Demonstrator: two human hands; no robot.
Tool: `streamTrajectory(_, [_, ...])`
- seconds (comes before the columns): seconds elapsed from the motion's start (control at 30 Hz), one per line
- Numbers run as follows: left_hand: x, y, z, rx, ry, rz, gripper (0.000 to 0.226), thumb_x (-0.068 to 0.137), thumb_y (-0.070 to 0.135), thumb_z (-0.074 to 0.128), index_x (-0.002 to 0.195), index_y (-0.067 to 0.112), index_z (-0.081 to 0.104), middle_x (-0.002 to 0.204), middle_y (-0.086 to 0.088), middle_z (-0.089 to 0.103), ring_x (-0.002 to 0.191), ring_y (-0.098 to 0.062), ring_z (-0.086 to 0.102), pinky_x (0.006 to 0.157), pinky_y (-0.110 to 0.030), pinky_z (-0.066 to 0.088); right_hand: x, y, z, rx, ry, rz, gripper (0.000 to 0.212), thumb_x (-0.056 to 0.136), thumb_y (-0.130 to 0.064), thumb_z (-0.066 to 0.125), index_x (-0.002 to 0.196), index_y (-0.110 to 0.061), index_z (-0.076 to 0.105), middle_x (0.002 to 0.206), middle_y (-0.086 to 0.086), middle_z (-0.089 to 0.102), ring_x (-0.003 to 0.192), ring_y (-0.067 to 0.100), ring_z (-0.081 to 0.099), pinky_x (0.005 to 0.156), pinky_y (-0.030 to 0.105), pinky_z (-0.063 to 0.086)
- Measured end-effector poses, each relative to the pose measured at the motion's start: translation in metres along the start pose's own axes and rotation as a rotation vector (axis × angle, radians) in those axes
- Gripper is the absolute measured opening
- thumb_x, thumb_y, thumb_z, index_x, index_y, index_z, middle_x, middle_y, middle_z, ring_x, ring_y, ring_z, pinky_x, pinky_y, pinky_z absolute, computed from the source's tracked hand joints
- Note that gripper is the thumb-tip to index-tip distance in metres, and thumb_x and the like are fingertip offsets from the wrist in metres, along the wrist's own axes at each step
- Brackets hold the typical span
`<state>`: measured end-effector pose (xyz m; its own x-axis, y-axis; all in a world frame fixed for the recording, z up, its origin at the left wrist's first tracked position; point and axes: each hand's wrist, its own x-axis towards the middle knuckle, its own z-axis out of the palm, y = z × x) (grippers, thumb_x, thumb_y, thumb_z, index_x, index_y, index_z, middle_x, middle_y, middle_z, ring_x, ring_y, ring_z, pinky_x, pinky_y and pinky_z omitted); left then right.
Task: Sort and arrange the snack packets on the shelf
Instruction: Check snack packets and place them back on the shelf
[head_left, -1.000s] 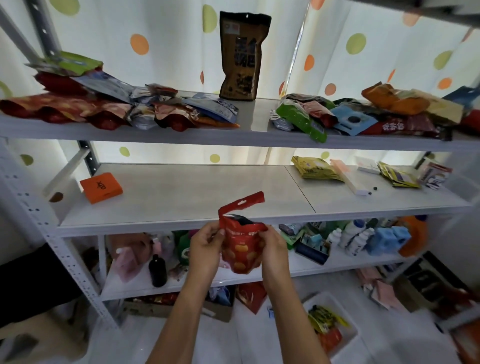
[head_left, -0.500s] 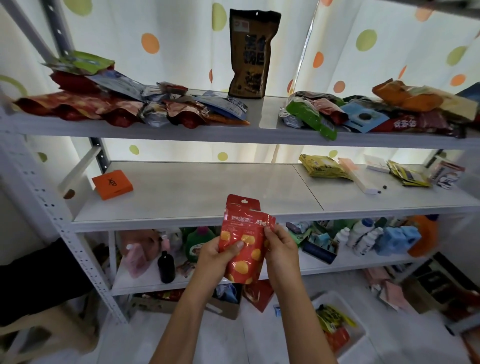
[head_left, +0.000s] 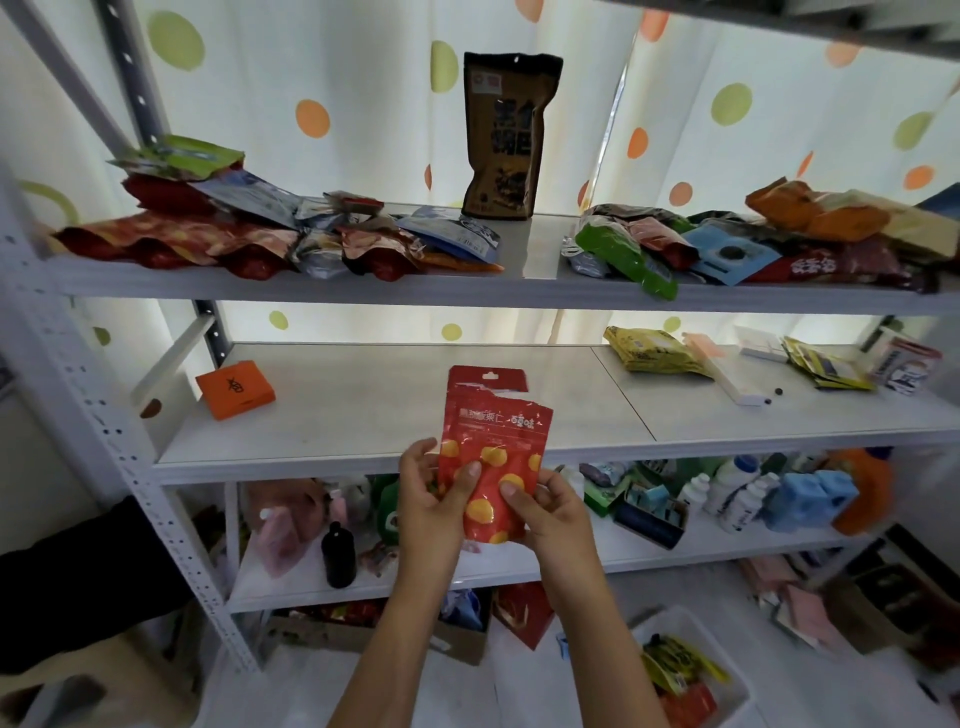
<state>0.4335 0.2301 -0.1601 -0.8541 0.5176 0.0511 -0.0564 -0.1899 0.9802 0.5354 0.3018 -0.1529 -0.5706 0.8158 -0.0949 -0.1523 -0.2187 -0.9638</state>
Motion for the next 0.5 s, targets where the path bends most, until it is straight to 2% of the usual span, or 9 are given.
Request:
streamTrajectory(0.07, [-0.001, -0.003, 0.003, 0.085, 0.068, 0.083, 0.034, 0.084, 0.031, 0.073, 0.109, 0.025, 0.052, 0.104, 0.005, 0.061, 0.090, -0.008, 0.065, 0.057, -0.014, 0.052, 0.002, 0.000, 0.002, 0.018, 0.078, -0.037, 0.031, 0.086, -0.012, 0.072, 0.115, -0.009, 0.061, 0.105, 0.010, 0.074, 0.095, 0.026, 0.073, 0.082, 0.043, 0.060])
streamTrajectory(0.17, [0.003, -0.008, 0.007, 0.082, -0.090, 0.105, 0.014, 0.086, 0.029, 0.070, 0.097, 0.027, 0.062, 0.108, 0.004, 0.064, 0.095, -0.012, 0.067, 0.060, -0.017, 0.054, 0.007, -0.004, 0.001, 0.007, 0.139, -0.098, 0.030, 0.087, -0.014, 0.072, 0.115, -0.010, 0.061, 0.104, 0.008, 0.074, 0.094, 0.024, 0.072, 0.078, 0.036, 0.061])
streamTrajectory(0.27, [0.006, -0.004, 0.012, 0.069, -0.201, 0.102, 0.029, 0.080, 0.035, 0.071, 0.108, 0.033, 0.064, 0.117, 0.014, 0.060, 0.105, -0.005, 0.062, 0.075, -0.022, 0.057, 0.011, -0.012, -0.004, 0.041, 0.145, -0.113, 0.023, 0.090, -0.015, 0.068, 0.112, -0.012, 0.064, 0.103, 0.007, 0.074, 0.091, 0.021, 0.073, 0.074, 0.032, 0.060])
streamTrajectory(0.37, [0.013, 0.000, 0.020, 0.105, -0.272, 0.152, 0.029, 0.077, 0.037, 0.072, 0.106, 0.040, 0.066, 0.120, 0.013, 0.060, 0.112, -0.008, 0.060, 0.093, -0.036, 0.054, 0.017, -0.017, -0.015, 0.068, 0.174, -0.107, 0.017, 0.094, -0.017, 0.062, 0.110, -0.010, 0.066, 0.103, 0.011, 0.074, 0.091, 0.024, 0.072, 0.070, 0.031, 0.058])
streamTrajectory(0.5, [0.019, -0.001, 0.042, 0.131, -0.296, 0.116, 0.035, 0.079, 0.025, 0.079, 0.100, 0.047, 0.063, 0.122, 0.013, 0.058, 0.113, -0.012, 0.059, 0.092, -0.045, 0.056, 0.025, -0.023, -0.036, 0.122, 0.228, -0.087, 0.014, 0.095, -0.017, 0.061, 0.107, -0.012, 0.068, 0.105, 0.011, 0.073, 0.098, 0.028, 0.070, 0.073, 0.037, 0.059])
